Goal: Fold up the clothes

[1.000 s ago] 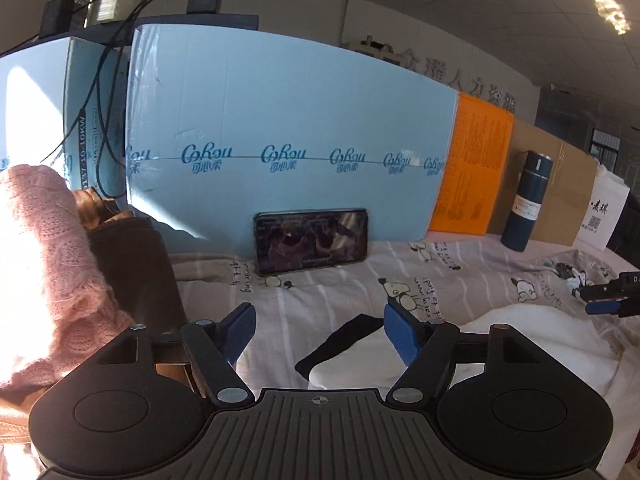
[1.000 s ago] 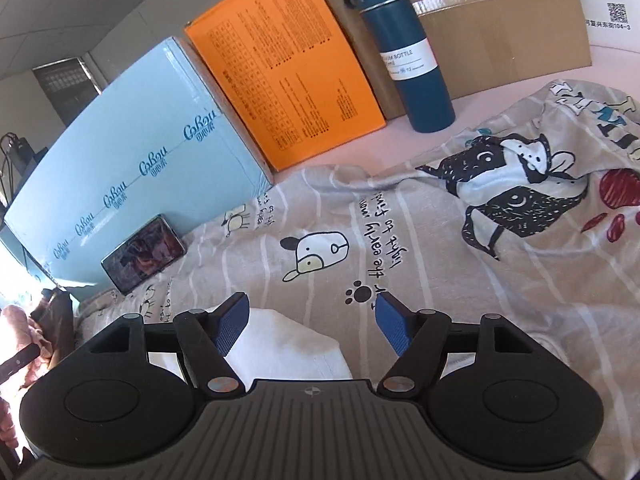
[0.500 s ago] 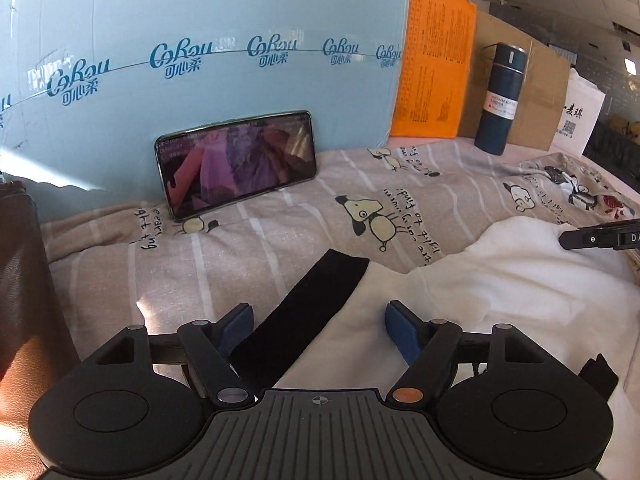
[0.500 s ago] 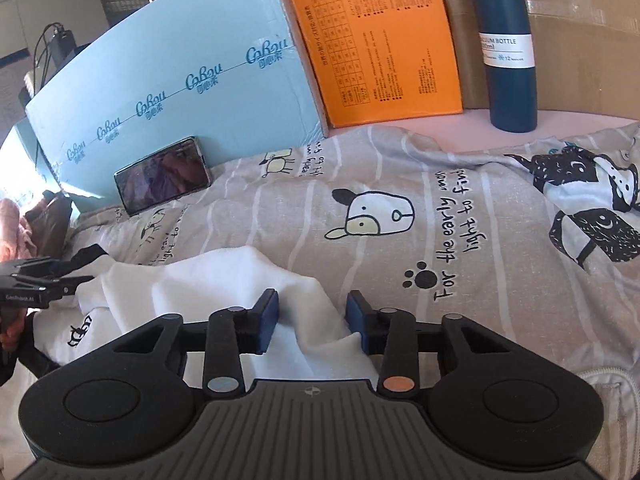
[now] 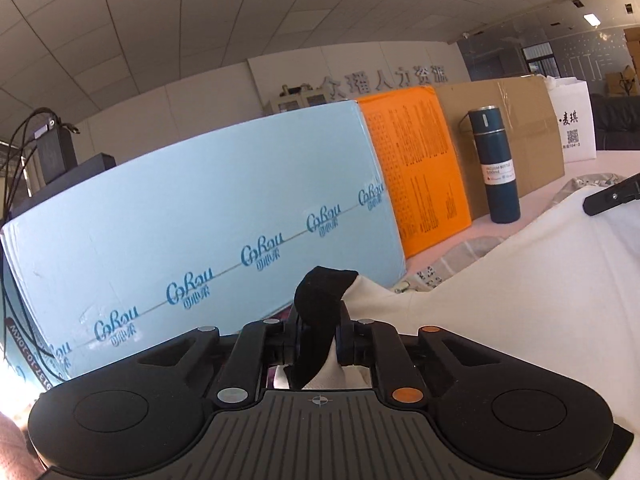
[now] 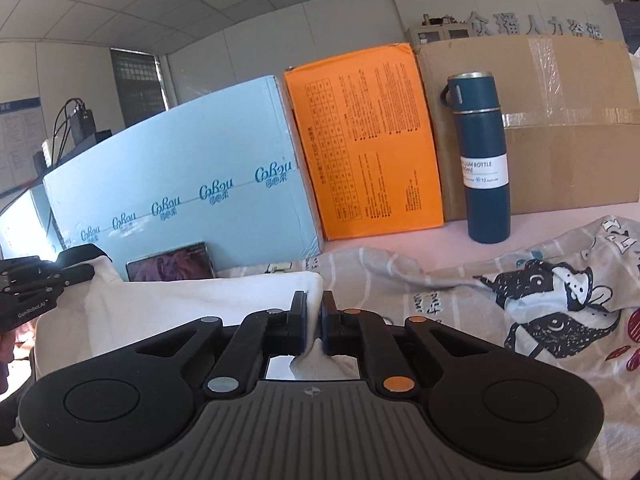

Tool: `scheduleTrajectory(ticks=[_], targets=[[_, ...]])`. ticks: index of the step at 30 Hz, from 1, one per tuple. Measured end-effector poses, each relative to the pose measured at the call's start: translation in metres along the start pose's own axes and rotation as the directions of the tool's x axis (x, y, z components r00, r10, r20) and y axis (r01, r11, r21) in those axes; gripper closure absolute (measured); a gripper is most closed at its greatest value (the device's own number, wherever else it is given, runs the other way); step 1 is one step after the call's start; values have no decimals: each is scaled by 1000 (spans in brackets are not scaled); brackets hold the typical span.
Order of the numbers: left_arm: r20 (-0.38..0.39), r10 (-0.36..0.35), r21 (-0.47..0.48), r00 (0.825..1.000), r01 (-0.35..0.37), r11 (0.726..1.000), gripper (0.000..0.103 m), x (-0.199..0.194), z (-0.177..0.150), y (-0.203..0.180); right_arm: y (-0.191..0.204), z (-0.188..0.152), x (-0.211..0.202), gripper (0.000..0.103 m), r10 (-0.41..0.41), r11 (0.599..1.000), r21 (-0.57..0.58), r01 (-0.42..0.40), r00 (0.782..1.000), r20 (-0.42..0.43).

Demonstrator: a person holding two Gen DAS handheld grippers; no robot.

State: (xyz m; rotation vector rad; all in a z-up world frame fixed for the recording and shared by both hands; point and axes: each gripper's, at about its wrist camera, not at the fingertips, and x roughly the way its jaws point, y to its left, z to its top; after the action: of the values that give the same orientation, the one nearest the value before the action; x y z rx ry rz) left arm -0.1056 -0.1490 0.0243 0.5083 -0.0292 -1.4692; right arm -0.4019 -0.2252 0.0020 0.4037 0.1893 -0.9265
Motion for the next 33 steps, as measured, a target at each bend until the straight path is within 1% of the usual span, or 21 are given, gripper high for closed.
scheduleTrajectory(ticks=[1, 2, 3, 6, 8, 9, 10, 13, 14, 15, 17, 18, 20, 23, 24, 26, 27, 28, 29, 32, 33], targets=[[-30, -16, 10, 999, 17, 1000, 90, 13, 2, -2, -1, 6, 1, 97, -15, 1000, 1, 15, 1000, 14], [-66, -36, 19, 997, 38, 999, 86, 27, 3, -5, -2, 10, 4, 97, -26, 1000, -3, 26, 1000, 10], [-102, -56, 27, 993, 59, 998, 84, 42, 4, -7, -4, 13, 7, 97, -36, 999, -7, 36, 999, 6], [-144, -51, 41, 988, 58, 998, 76, 74, 0, -10, -9, 9, 22, 96, -76, 997, -32, 76, 997, -21], [-144, -23, 28, 989, 27, 999, 54, 86, -3, -8, -16, 1, 31, 96, -146, 988, -47, 145, 989, -24], [-142, -2, 20, 990, 5, 1000, 46, 90, -4, -4, -21, -2, 35, 96, -174, 984, -43, 173, 984, -32], [-139, 21, 13, 990, -20, 1000, 36, 93, -5, 0, -27, -4, 38, 95, -202, 979, -38, 200, 979, -40], [-138, 51, -43, 989, -58, 997, 35, 92, -7, 19, -45, -9, 44, 94, -219, 975, 24, 221, 972, -81], [-135, 64, -69, 989, -74, 995, 35, 90, -7, 27, -48, -10, 44, 86, -219, 975, 30, 222, 972, -88], [-144, 57, -73, 988, -68, 995, 35, 86, -10, 29, -48, -12, 44, 72, -223, 973, 32, 226, 971, -92], [-169, 31, -70, 985, -43, 997, 35, 79, -17, 27, -47, -15, 44, 56, -226, 972, 39, 230, 970, -90], [-182, 18, -68, 983, -30, 997, 34, 75, -20, 26, -47, -15, 46, 52, -224, 973, 35, 228, 970, -95], [-207, -8, -66, 978, -5, 998, 26, 68, -27, 25, -45, -17, 49, 45, -234, 971, 18, 237, 966, -110], [-299, 26, 43, 954, -14, 999, 24, 73, -44, 6, -45, -22, 57, 44, -284, 958, -12, 285, 948, -146], [-313, 39, 44, 949, -26, 999, 24, 75, -50, 6, -46, -24, 59, 44, -293, 956, -14, 294, 943, -158], [-331, 62, 22, 942, -58, 998, 15, 78, -60, 11, -48, -28, 63, 43, -310, 950, -17, 312, 933, -182], [-335, 66, -3, 940, -71, 997, 14, 79, -61, 15, -48, -29, 64, 41, -320, 946, -21, 322, 929, -184], [-323, 80, -30, 943, -95, 995, 14, 76, -59, 22, -48, -31, 64, 40, -335, 942, -32, 335, 925, -180], [-308, 97, -58, 946, -121, 991, 15, 71, -57, 29, -48, -31, 62, 40, -338, 941, -32, 337, 926, -167], [-258, 123, -106, 958, -155, 982, 15, 46, -51, 46, -47, -30, 56, 40, -346, 938, -31, 344, 930, -128], [-243, 124, -133, 962, -159, 978, 15, 35, -49, 52, -44, -27, 52, 40, -339, 941, -29, 338, 934, -109]])
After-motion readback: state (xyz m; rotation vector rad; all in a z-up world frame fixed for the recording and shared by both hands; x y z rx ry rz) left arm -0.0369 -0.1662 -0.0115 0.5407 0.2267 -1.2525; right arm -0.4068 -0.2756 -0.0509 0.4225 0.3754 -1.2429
